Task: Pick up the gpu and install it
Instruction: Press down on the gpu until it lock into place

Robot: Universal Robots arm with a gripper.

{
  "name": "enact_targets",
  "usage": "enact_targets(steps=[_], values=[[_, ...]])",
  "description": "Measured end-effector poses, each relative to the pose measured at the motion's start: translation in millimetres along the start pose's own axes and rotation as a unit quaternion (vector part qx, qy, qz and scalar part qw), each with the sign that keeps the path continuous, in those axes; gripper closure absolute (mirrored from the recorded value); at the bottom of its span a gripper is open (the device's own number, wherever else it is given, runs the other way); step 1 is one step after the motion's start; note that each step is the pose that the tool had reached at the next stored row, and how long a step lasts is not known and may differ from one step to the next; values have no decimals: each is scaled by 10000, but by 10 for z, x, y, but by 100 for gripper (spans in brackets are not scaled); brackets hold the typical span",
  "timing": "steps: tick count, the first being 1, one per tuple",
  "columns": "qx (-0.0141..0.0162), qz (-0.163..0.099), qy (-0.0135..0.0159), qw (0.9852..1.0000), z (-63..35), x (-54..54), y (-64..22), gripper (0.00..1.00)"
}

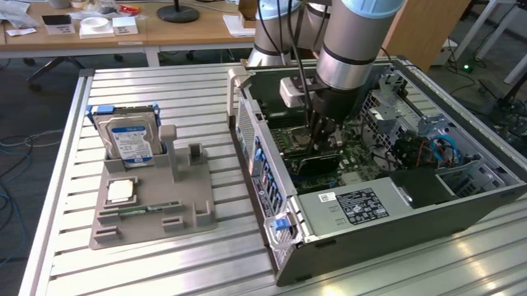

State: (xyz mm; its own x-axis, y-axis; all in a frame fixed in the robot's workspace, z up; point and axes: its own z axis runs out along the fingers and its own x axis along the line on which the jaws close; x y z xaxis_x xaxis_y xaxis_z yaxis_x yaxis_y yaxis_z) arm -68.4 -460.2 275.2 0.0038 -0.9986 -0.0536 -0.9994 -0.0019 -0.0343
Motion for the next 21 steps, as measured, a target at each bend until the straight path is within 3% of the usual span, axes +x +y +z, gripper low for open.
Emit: enact_targets(steps=[21], values=[[8, 0, 4, 10000, -326, -20, -11, 89]])
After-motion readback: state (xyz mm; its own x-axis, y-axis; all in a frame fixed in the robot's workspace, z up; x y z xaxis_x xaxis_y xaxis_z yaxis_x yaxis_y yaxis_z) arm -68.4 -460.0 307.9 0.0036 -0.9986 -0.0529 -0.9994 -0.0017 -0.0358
